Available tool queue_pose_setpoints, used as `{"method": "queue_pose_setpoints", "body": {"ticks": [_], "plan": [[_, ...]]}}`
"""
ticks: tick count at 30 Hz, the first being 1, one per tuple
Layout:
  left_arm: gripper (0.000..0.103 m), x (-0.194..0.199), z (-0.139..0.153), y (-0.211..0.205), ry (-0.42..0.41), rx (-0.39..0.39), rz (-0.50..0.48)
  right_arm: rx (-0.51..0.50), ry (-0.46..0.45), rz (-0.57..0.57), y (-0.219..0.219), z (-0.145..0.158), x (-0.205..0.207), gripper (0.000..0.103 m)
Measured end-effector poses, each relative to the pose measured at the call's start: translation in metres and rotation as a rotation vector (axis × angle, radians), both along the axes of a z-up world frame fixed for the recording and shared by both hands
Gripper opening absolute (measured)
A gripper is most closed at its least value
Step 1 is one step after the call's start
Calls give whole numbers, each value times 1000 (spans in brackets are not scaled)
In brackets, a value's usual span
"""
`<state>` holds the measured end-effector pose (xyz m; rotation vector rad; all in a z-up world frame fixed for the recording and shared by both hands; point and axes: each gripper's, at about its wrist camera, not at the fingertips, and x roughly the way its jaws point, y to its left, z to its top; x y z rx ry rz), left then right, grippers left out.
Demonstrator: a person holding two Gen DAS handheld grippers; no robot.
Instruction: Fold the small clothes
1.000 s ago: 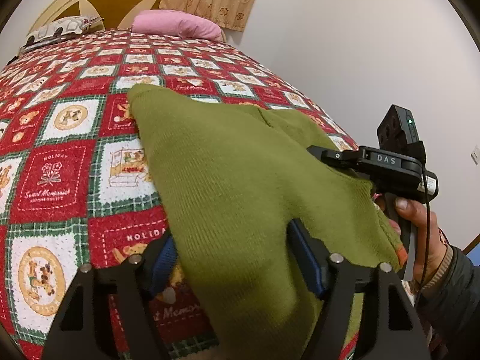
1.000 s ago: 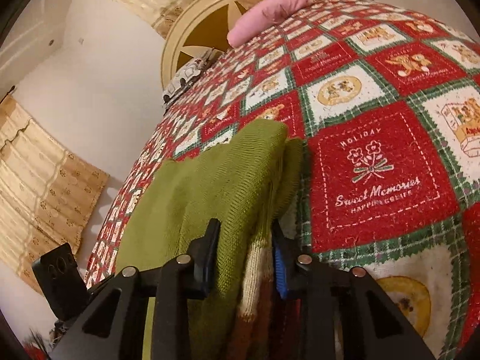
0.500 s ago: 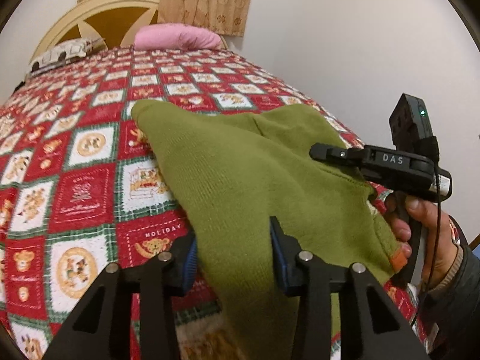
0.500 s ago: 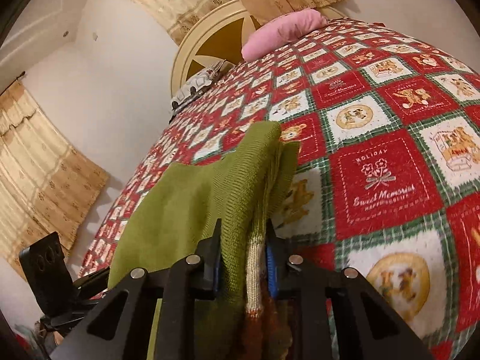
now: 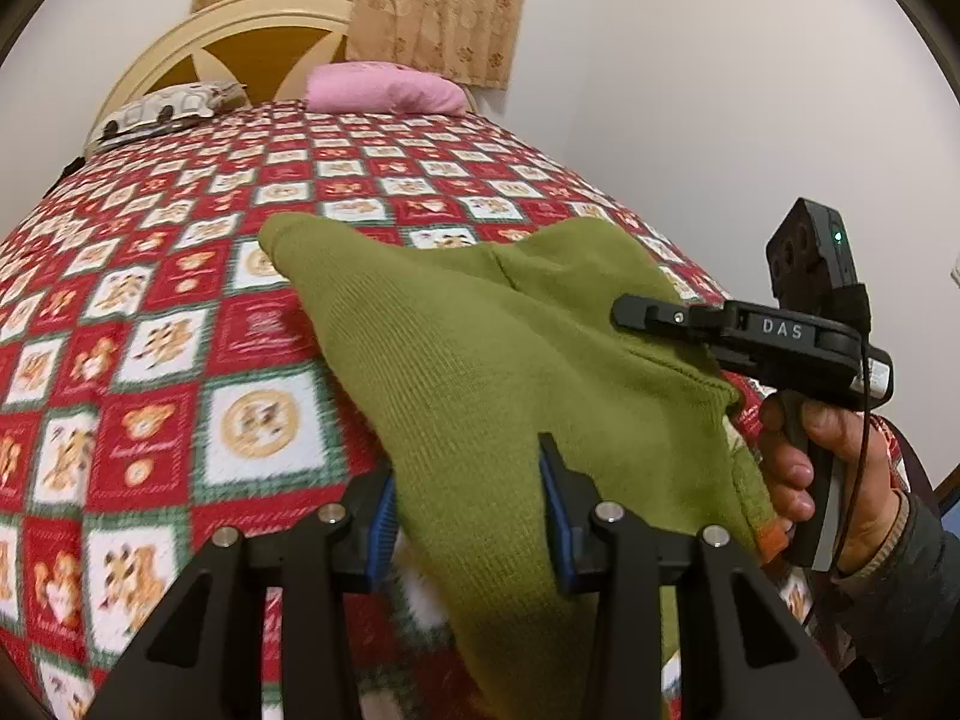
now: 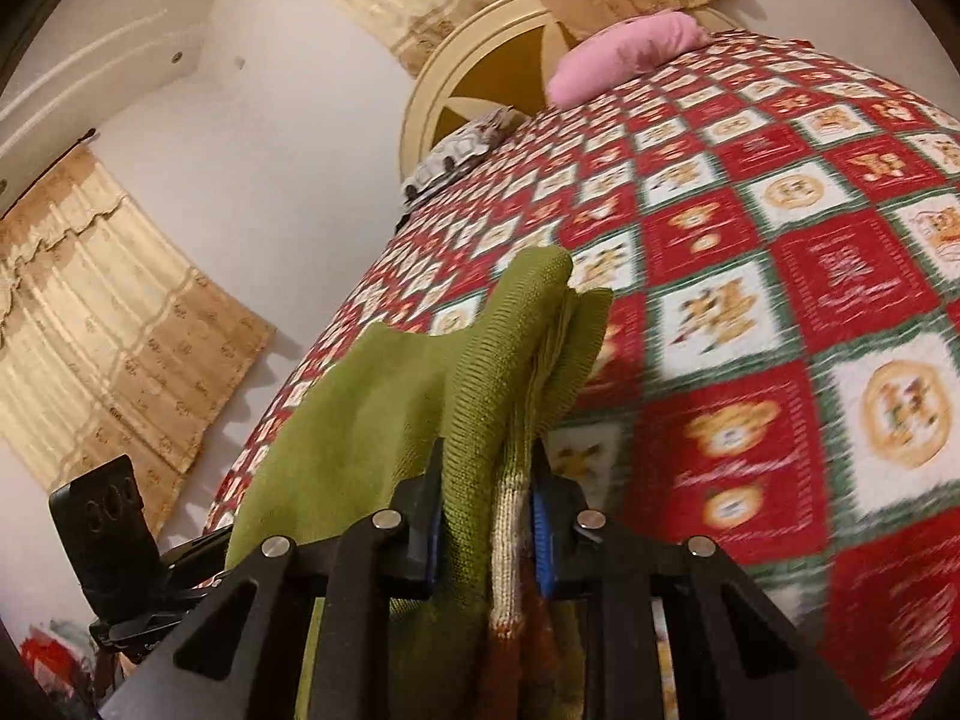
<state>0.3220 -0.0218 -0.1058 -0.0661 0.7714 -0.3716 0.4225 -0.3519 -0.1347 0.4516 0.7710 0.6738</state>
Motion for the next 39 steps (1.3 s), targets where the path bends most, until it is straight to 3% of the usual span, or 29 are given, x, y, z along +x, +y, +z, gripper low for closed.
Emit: {"method": "queue_pose_setpoints", "body": {"ticks": [13, 23, 39], "plan": [[42, -46, 3, 58, -32, -15, 94, 18, -15, 109, 69, 3, -37, 23], [42, -79, 3, 95, -63, 7, 181, 22, -15, 199, 123, 2, -50, 23], [42, -111, -7, 153, -73, -23, 298, -2, -9, 325, 201, -3, -53, 23]]}}
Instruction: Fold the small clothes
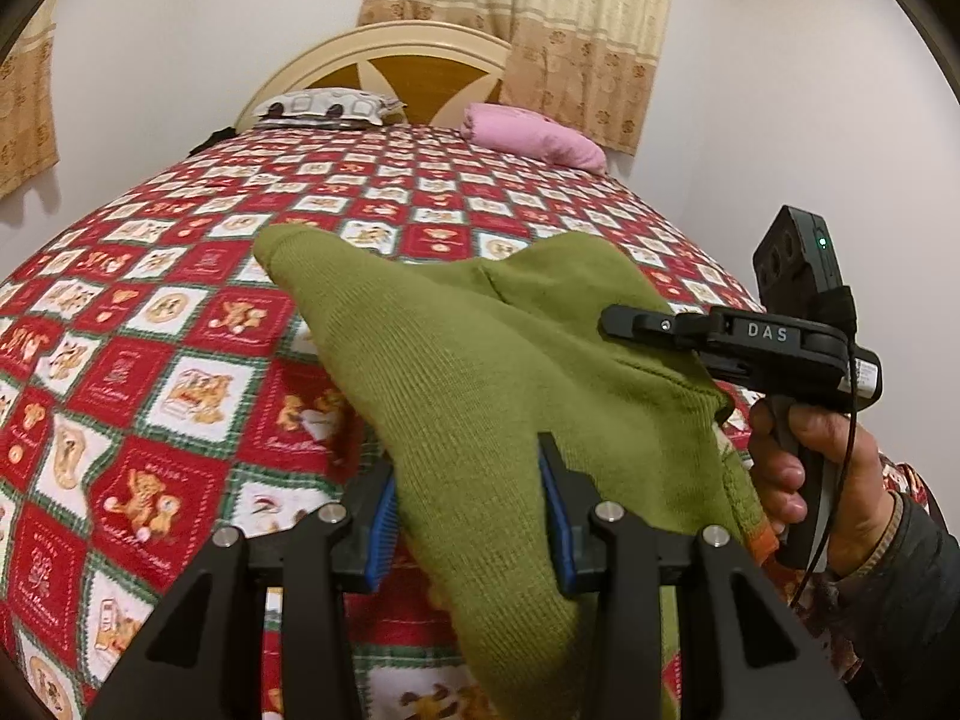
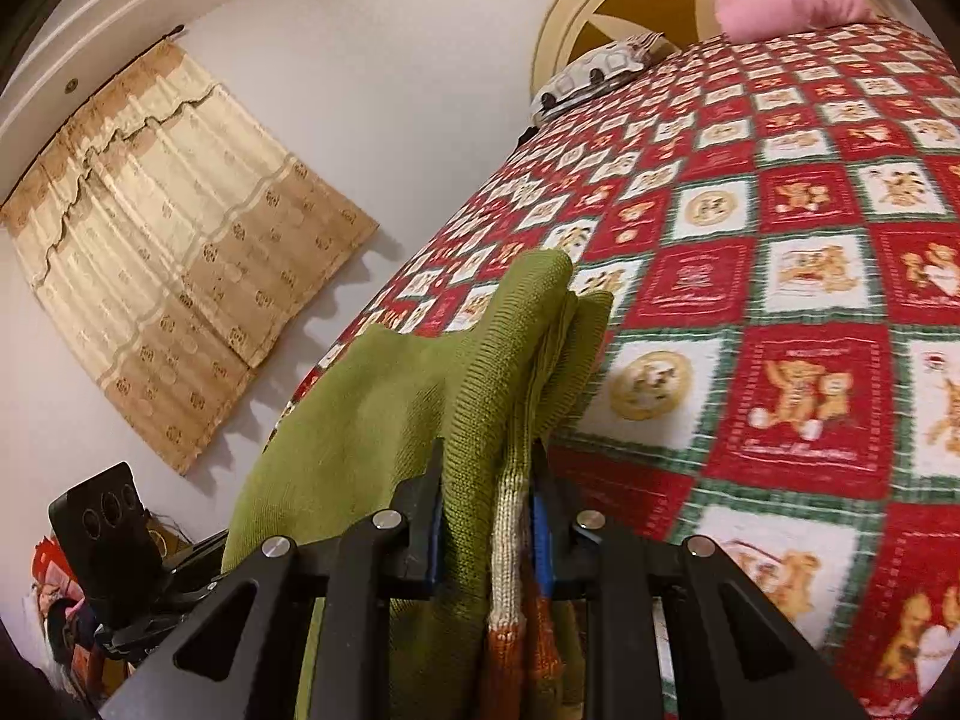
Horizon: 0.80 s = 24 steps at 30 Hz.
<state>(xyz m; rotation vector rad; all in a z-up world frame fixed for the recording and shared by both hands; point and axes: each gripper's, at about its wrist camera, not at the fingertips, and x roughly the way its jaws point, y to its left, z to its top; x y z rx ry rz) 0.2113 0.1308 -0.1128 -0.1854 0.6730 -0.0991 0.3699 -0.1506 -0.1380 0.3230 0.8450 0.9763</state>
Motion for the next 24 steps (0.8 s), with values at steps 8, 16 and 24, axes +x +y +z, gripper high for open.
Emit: {"method": "queue_pose_setpoints", "body": {"ticks": [8, 16, 24], "plan": [[42, -8, 2, 19, -23, 4, 51, -24, -8, 66, 37, 3, 3, 23], [42, -14, -3, 37, -30, 20, 89, -38, -3, 113, 72, 2, 6, 23], [42, -22, -10, 57, -17, 13, 136, -61, 7, 164, 109, -3, 6, 23]]}}
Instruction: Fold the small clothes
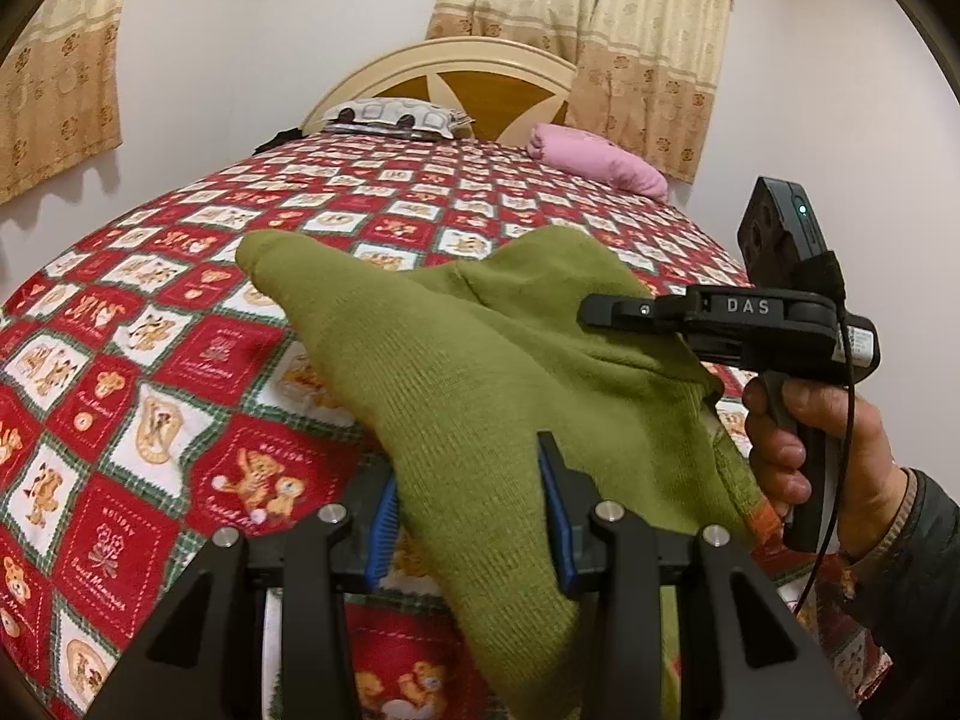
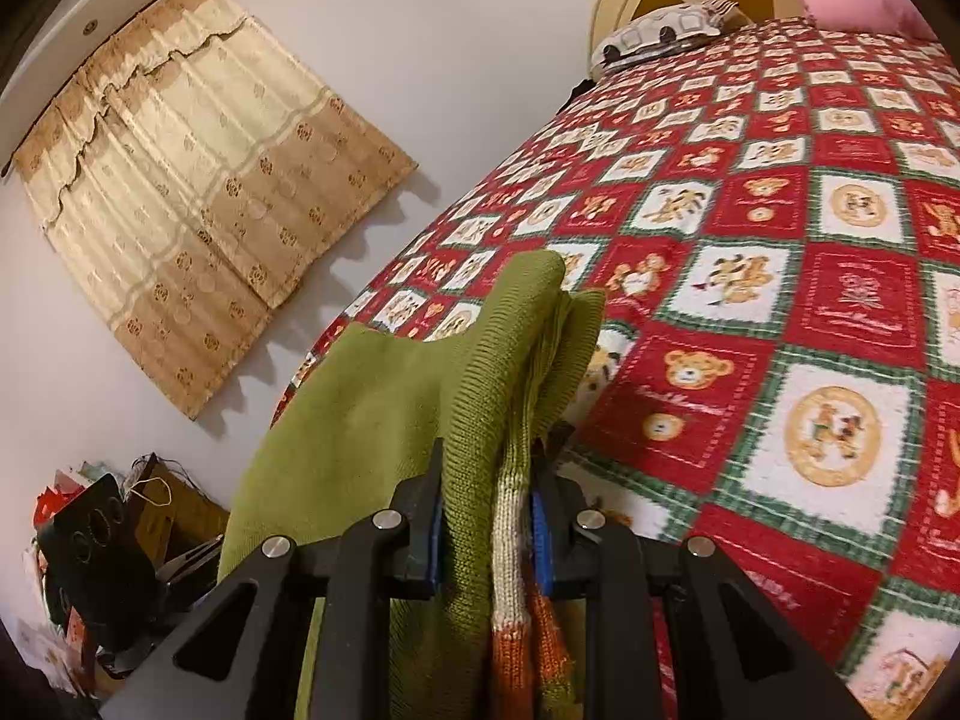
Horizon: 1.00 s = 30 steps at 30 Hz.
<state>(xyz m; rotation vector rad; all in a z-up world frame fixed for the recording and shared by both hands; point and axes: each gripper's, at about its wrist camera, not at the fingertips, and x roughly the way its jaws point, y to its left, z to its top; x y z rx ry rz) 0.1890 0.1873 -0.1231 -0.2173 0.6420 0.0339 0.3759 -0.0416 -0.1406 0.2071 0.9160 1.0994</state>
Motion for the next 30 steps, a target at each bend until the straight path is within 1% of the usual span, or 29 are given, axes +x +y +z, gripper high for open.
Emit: {"method": "queue_pose_setpoints", "body": {"ticks": [10, 16, 22, 26, 27, 28, 30], "plan": [[42, -8, -13, 12, 25, -3, 22, -29, 16, 38, 27, -14, -4, 23], [42, -10, -20, 14, 40, -1, 29, -35, 21, 44, 33, -18, -3, 23], [43, -9, -27, 17, 62, -8, 33, -37, 37, 36, 31, -26, 2, 23], [47, -6, -33, 20, 85, -21, 44, -47, 45, 24, 28, -31, 7, 23], [50, -6, -34, 20, 88, -22, 45, -48, 48, 21, 27, -32, 8, 23], [56, -5, -35, 20, 93, -17, 49, -50, 49, 18, 27, -34, 9, 23], [59, -4, -37, 21, 103, -7, 55, -58, 51, 11, 27, -36, 10, 23]]}}
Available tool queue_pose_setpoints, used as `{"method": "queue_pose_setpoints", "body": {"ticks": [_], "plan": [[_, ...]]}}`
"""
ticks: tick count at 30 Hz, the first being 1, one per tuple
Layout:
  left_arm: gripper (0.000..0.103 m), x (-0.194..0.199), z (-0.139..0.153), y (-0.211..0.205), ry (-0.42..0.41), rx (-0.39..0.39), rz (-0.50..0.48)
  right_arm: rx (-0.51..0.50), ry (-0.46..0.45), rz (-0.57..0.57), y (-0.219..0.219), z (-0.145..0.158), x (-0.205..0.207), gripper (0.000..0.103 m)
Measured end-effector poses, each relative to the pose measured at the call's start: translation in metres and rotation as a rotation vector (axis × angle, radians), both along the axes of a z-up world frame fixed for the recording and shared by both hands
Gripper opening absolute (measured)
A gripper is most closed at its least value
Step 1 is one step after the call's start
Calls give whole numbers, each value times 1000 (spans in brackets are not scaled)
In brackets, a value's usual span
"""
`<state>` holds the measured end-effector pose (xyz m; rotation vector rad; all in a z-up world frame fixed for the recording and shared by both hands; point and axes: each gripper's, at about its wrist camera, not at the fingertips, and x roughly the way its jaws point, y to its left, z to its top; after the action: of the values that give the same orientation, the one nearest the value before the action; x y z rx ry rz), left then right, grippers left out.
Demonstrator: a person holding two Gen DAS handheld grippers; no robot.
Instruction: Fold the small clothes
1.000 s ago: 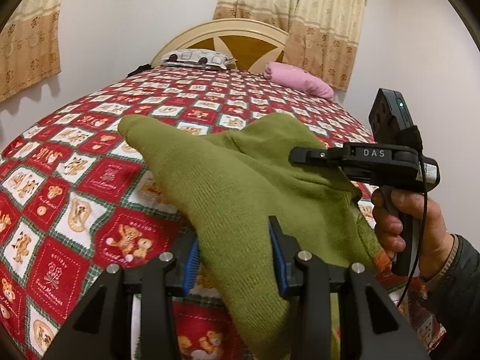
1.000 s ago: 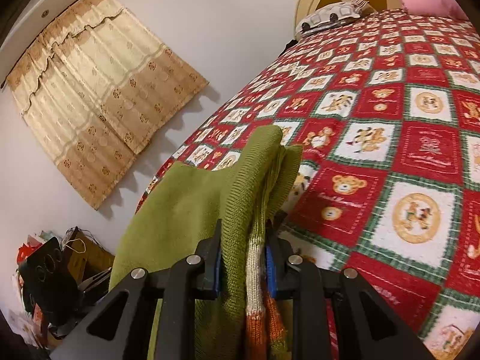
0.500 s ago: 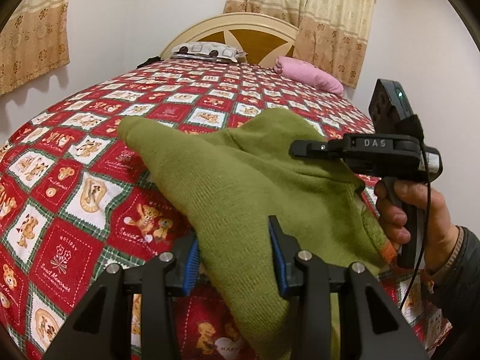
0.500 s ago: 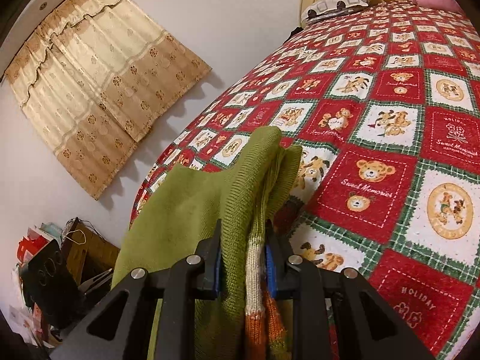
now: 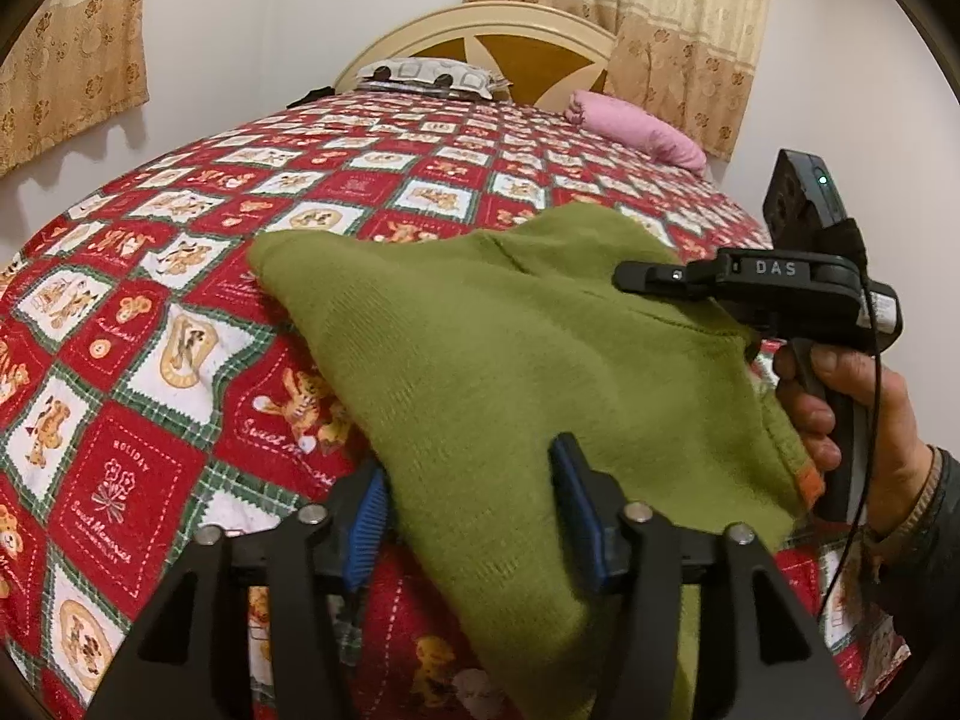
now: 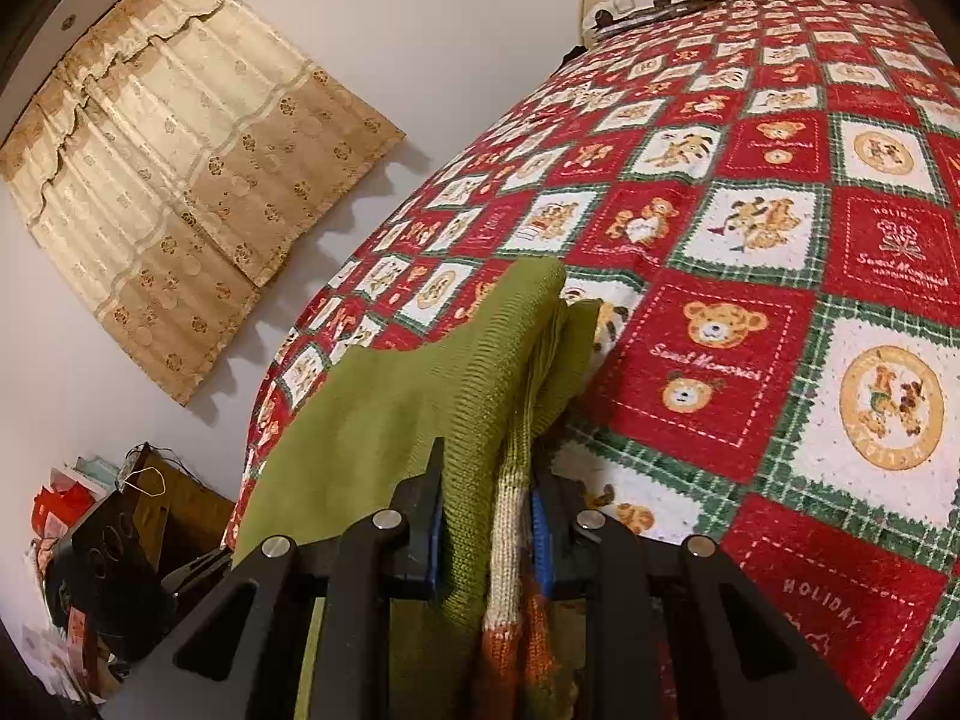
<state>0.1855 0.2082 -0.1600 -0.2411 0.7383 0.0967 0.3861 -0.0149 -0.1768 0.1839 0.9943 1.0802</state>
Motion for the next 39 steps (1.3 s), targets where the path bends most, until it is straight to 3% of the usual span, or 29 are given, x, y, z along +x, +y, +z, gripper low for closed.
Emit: {"method": "queue_pose_setpoints", "body": {"ticks": [5, 8, 11, 14, 15, 17, 21, 23, 25, 28, 31, 33, 35, 39], "plan": [[66, 0, -5, -1, 10, 10, 6, -39, -3, -16, 0, -7, 2, 23], [77, 1, -6, 0, 18, 28, 20, -63, -10, -22, 1, -10, 2, 23], [78, -1, -3, 0, 23, 33, 24, -83, -12, -27, 1, -12, 3, 23], [78, -7, 12, 3, -29, 76, 56, -94, -26, -33, 1, -11, 2, 26], [82, -9, 18, 6, -53, 91, 70, -94, -31, -35, 0, -9, 1, 26], [93, -6, 24, 12, -70, 101, 86, -70, -52, -52, -6, -1, -3, 29], [94, 9, 13, 19, -20, 116, 92, -1, -128, -85, -19, 28, -18, 37], [94, 11, 4, 22, -6, 104, 95, 46, -163, -54, -21, 45, -34, 47], [94, 11, -2, 24, 1, 84, 98, 58, -203, 34, -16, 57, -58, 48], [101, 11, -9, 25, 10, 68, 115, -54, -189, 125, 0, 43, -78, 48], [103, 10, -12, 23, 12, 69, 116, -146, -149, 81, -4, 17, -73, 45], [103, 11, -16, 21, 7, 86, 115, -112, -85, 63, -14, 6, -62, 37], [103, 12, -19, 22, -2, 68, 118, -103, -83, 34, -19, 2, -57, 25], [103, 7, -15, 22, 8, 44, 140, -52, -74, 20, -26, -8, -56, 25]]}}
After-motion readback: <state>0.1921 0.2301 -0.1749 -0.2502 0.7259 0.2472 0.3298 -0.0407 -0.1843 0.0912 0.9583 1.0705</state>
